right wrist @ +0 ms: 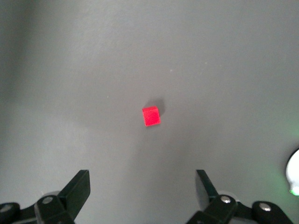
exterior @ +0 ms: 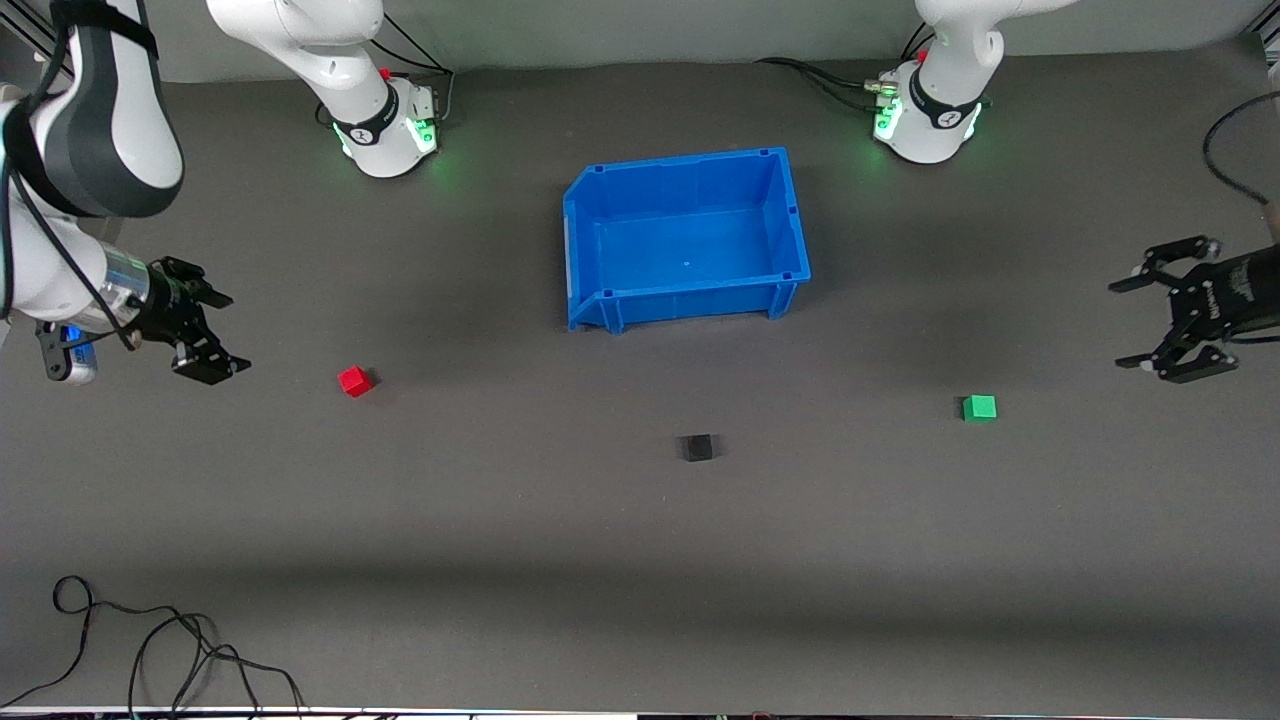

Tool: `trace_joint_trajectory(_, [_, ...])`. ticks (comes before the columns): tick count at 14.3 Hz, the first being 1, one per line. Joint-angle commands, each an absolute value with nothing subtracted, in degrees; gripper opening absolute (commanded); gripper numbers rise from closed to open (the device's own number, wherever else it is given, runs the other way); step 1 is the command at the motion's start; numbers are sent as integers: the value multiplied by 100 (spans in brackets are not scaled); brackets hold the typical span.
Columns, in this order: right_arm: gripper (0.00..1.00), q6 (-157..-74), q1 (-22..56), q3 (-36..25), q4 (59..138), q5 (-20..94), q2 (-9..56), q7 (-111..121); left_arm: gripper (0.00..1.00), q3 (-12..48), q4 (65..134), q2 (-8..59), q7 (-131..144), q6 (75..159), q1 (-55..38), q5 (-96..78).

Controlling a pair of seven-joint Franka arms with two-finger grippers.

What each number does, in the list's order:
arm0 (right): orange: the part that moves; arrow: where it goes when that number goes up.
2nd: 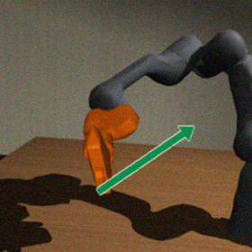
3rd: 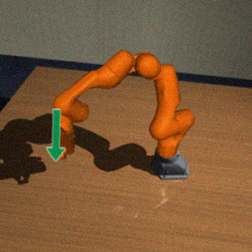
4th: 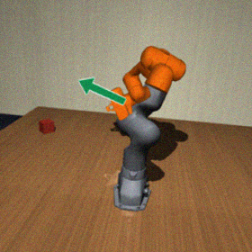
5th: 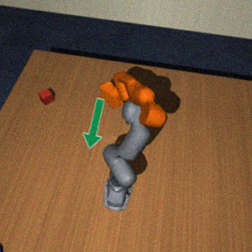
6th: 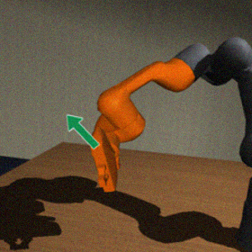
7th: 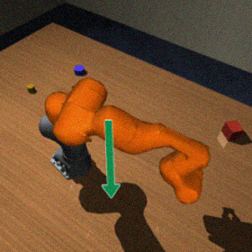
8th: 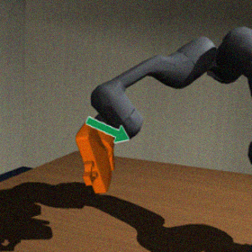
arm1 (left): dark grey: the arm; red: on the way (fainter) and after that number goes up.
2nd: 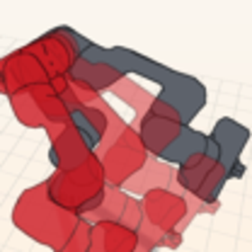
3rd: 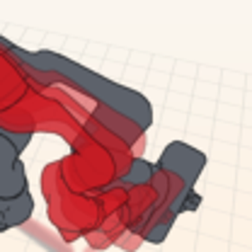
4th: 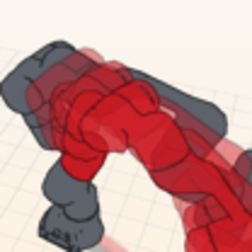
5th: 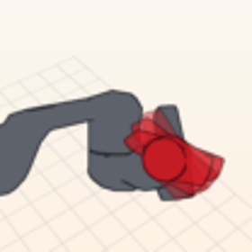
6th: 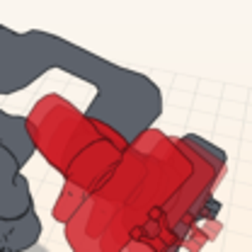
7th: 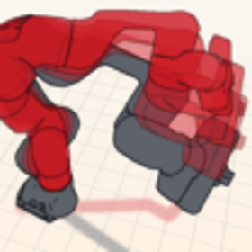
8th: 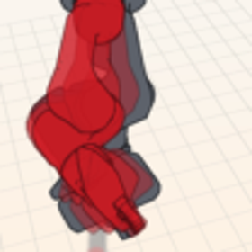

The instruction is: Attach green and red cubes to black cube

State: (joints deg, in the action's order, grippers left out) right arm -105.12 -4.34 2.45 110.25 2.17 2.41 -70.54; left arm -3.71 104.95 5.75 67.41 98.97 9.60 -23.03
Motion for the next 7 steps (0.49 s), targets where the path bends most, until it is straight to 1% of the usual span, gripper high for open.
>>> trace_joint_trajectory(1, [99, -10801, -431, 237, 11109, 316, 649, -7777, 100, -334, 11379, 430, 6856, 10746, 958, -2723])
trace_joint_trajectory(4, [100, -11020, -378, 237, 11293, 308, 1159, -8042, 100, -325, 11890, 676, 6699, 11582, 958, -3128])
trace_joint_trajectory(7, [98, -12151, -431, 237, 12029, 247, 1301, -8060, 100, -325, 12259, 975, 5830, 12110, 1010, -3681])
